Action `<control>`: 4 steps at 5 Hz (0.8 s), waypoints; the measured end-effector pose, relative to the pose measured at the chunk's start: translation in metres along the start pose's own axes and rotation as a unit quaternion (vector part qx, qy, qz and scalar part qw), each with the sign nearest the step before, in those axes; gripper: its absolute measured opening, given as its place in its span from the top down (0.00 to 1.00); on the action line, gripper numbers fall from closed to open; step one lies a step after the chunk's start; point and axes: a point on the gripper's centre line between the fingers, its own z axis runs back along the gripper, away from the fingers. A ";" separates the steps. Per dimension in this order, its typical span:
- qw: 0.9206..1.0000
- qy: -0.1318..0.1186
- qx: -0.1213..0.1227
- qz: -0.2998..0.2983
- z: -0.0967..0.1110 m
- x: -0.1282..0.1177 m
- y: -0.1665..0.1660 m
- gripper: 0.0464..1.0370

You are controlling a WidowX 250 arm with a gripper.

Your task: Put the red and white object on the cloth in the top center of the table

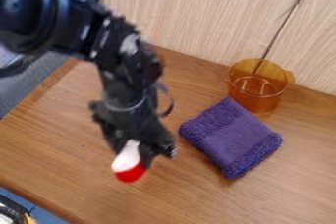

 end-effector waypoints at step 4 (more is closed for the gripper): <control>0.990 -0.058 -0.069 -0.106 -0.019 0.113 -0.066 0.46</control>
